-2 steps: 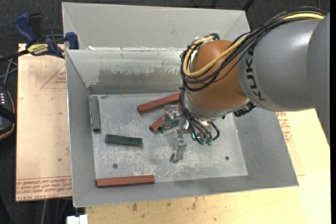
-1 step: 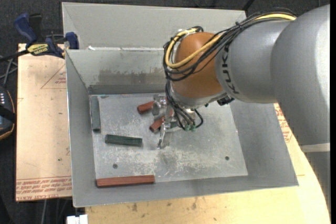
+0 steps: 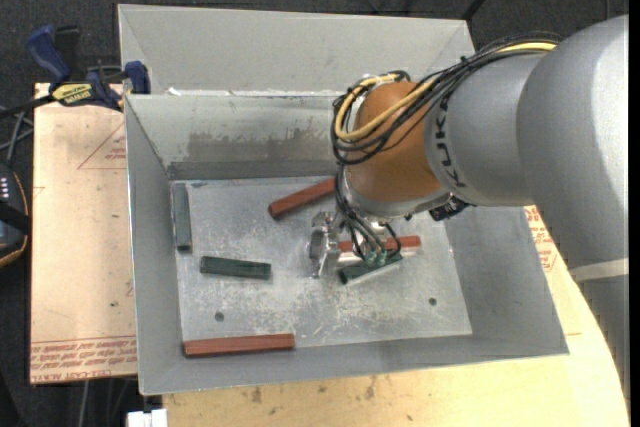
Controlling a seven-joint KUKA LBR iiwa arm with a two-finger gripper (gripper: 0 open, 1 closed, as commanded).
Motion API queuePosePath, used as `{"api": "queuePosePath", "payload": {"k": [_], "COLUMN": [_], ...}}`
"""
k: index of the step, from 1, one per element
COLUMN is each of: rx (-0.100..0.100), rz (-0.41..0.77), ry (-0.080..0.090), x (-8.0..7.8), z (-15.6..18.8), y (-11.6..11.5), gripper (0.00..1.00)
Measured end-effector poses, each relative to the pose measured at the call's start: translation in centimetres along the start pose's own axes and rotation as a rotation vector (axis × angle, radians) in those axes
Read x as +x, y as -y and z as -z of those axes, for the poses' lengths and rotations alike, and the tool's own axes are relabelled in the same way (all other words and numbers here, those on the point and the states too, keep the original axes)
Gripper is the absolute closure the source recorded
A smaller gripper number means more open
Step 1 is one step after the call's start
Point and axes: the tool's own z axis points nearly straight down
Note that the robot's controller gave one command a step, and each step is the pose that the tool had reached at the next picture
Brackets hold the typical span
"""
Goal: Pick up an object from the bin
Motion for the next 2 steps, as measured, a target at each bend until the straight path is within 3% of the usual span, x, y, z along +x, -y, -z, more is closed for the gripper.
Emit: {"api": "queuePosePath", "payload": {"k": [1,2], "rx": [0.000,0.000], "rz": [-0.001,-0.001], "ry": [-0.001,-0.001], "x": [0.02,0.02], "z": [-0.04,-0.04], "y": [-0.01,-0.01], "gripper": [0.00,0.00]}}
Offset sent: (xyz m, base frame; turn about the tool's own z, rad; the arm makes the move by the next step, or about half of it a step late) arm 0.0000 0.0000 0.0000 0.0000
